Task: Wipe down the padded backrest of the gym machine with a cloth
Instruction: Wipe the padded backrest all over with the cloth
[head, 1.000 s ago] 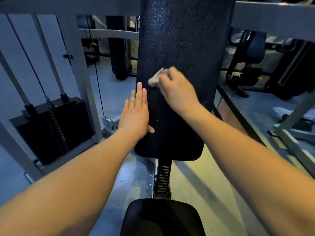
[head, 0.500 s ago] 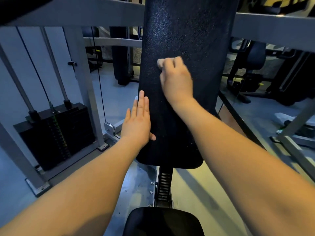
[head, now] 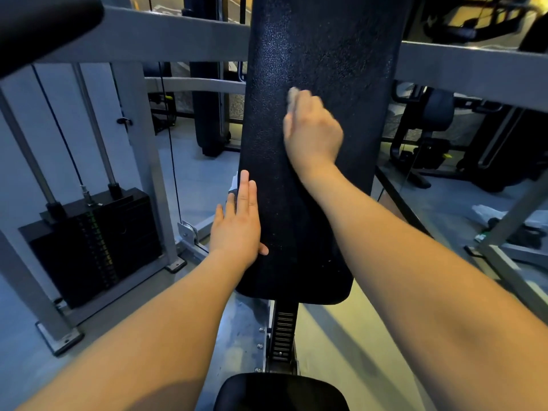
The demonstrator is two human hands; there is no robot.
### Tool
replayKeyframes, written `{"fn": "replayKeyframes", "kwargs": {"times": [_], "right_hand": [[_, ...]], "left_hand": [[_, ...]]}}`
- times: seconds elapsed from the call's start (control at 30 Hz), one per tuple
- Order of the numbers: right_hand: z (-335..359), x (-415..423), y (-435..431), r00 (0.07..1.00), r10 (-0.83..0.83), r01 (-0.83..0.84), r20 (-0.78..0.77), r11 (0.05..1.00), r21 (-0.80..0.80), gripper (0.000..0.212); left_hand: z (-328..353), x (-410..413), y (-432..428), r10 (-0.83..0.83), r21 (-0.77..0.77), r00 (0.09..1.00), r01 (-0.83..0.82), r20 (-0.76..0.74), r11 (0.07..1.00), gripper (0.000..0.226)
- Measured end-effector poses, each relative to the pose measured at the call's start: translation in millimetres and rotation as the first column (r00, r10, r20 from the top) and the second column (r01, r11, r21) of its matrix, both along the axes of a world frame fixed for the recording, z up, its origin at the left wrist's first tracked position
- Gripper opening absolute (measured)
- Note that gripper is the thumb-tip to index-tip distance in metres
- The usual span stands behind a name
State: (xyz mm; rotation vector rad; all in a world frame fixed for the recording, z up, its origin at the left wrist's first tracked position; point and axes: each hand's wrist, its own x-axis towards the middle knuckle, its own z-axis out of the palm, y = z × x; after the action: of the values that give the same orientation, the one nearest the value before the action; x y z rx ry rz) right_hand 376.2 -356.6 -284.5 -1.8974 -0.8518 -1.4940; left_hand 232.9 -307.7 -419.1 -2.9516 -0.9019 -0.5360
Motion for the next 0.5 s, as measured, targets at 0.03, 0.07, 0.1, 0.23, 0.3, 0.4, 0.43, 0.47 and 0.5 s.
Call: {"fn": "replayKeyframes", "kwargs": {"times": [0.03, 0.07, 0.1, 0.23, 0.3, 0.4, 0.43, 0.47, 0.5], "right_hand": [[-5, -8, 6, 0.992, 0.034, -0.024, 0.119, 0.996, -0.087, 0.015], [-8, -10, 7, 0.978, 0.071, -0.039, 0.197, 0.986, -0.162, 0.012], [-5, -5, 4, 0.967, 0.095, -0.047, 0.237, 0.978, -0.201, 0.01], [20, 45, -38, 0.979, -0.146, 0.163, 0.143, 0.98, -0.112, 0.016], [22, 63, -62, 0.979, -0.2, 0.194, -0.032, 0.972, -0.13, 0.028], [11, 50, -63, 0.976, -0.181, 0.178, -0.118, 0.983, -0.031, 0.032], [2, 40, -57, 0.983, -0.158, 0.157, -0.098, 0.987, -0.012, 0.029], [-12, 29, -48, 0.991, -0.127, 0.126, -0.046, 0.992, -0.027, 0.025], [-31, 18, -42, 0.997, -0.071, 0.072, 0.024, 0.994, -0.079, 0.02]], "left_hand": [[1, 0, 0, 0.009, -0.005, 1.0, -0.009, -0.012, 1.0, 0.149], [1, 0, 0, 0.02, -0.008, 1.0, -0.02, -0.024, 1.0, 0.148], [1, 0, 0, 0.027, -0.002, 0.999, -0.027, -0.028, 1.0, 0.149], [0, -1, -1, 0.031, 0.032, 1.0, -0.03, -0.007, 0.999, 0.149], [1, -1, -3, 0.04, 0.035, 0.999, -0.04, -0.006, 0.999, 0.149], [3, -2, -6, 0.052, 0.025, 0.999, -0.052, 0.005, 0.998, 0.148], [4, -2, -8, 0.057, 0.028, 0.998, -0.058, 0.008, 0.998, 0.148], [5, -3, -9, 0.065, 0.033, 0.998, -0.065, 0.006, 0.997, 0.147], [6, -3, -11, 0.071, 0.034, 0.997, -0.071, -0.001, 0.997, 0.147]]}}
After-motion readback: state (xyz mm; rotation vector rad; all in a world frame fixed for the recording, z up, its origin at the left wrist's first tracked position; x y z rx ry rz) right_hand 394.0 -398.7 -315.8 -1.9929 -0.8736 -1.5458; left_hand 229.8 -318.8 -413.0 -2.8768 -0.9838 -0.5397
